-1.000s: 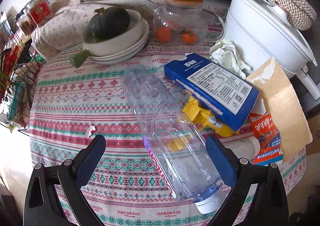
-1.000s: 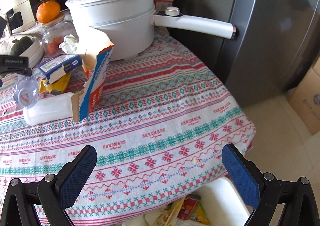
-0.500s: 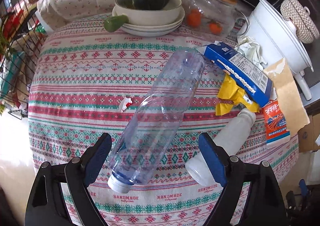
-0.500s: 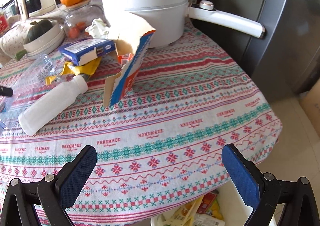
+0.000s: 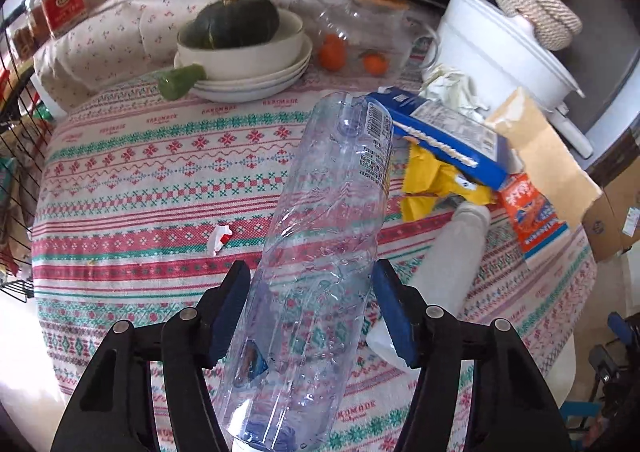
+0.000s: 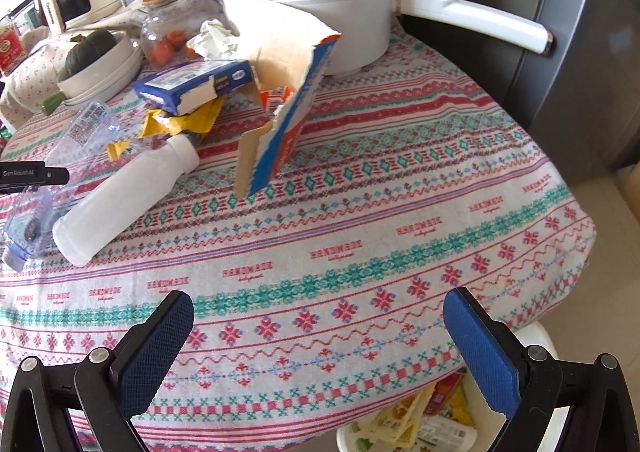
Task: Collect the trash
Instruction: 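Grasp and lift the clear plastic water bottle with the left tool, then grasp the white plastic bottle with the right tool while the left tool holds the clear bottle up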
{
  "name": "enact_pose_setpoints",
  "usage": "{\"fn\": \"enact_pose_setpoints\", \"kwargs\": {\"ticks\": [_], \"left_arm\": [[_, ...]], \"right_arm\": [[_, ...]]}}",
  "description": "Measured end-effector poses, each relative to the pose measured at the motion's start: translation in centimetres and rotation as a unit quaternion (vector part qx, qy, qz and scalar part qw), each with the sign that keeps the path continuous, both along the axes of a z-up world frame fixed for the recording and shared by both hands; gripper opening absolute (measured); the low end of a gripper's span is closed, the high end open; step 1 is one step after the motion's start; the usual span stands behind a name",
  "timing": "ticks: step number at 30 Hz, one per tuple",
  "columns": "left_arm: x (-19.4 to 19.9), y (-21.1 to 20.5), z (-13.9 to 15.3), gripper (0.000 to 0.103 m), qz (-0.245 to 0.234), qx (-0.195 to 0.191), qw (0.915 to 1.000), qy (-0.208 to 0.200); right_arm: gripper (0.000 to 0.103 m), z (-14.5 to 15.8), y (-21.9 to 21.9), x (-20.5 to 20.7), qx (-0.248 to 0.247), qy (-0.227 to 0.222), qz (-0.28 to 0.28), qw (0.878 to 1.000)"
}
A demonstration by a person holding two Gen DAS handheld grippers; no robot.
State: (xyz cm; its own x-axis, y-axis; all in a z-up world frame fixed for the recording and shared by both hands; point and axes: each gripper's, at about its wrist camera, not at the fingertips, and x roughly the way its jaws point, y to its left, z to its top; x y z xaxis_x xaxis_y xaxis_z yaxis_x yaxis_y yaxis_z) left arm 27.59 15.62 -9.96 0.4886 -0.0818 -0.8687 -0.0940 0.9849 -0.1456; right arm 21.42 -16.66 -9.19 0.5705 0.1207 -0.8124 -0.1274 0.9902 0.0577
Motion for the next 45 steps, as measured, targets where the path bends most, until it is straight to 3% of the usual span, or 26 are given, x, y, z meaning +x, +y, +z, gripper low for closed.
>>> {"fn": "enact_pose_setpoints", "kwargs": {"ticks": [8, 10, 13, 14, 16, 23, 29, 33, 37, 45], "left_arm": [[-9.8, 0.2, 5.4, 0.066, -0.008, -0.017, 0.9989, -0.042], [-11.9, 0.8, 5.2, 0.066, -0.003, -0.022, 0.999, -0.039], [-14.1, 3.1, 3.2, 0.065, 0.022, -0.058, 0.9978, -0.023], [-14.2, 3.8, 2.8, 0.065, 0.034, -0.076, 0.9964, -0.012], [-14.4, 5.0, 3.3, 0.065, 0.053, -0.097, 0.9935, -0.027], [-13.9, 6.5, 4.5, 0.065, 0.069, -0.092, 0.9922, -0.05], [-13.9, 6.3, 4.7, 0.065, 0.06, -0.075, 0.9941, -0.052], [-13.9, 5.9, 4.8, 0.064, 0.054, -0.073, 0.9945, -0.052], [-13.8, 5.3, 4.5, 0.064, 0.048, -0.07, 0.9952, -0.049], [-14.2, 3.6, 4.8, 0.064, 0.033, -0.064, 0.9958, -0.057]], "right_arm": [[0.102, 0.7, 4.2, 0.0, 0.038, -0.011, 0.045, 0.998], [0.102, 0.5, 5.4, 0.3, 0.059, 0.002, 0.052, 0.997], [0.1, -0.4, 7.4, 1.3, 0.096, 0.03, 0.053, 0.994], [0.097, -0.8, 8.2, 1.7, 0.109, 0.036, 0.053, 0.992], [0.092, -1.5, 9.7, 2.2, 0.123, 0.041, 0.055, 0.99], [0.091, -3.2, 14.7, 5.0, 0.16, 0.072, 0.036, 0.984], [0.091, -4.4, 17.0, 8.4, 0.154, 0.088, -0.005, 0.984], [0.082, -6.3, 17.1, 9.6, 0.152, 0.123, -0.033, 0.98], [0.064, -7.0, 16.2, 9.5, 0.219, 0.148, -0.038, 0.964], [0.055, -4.8, 14.4, 7.3, 0.205, 0.141, 0.007, 0.968]]}}
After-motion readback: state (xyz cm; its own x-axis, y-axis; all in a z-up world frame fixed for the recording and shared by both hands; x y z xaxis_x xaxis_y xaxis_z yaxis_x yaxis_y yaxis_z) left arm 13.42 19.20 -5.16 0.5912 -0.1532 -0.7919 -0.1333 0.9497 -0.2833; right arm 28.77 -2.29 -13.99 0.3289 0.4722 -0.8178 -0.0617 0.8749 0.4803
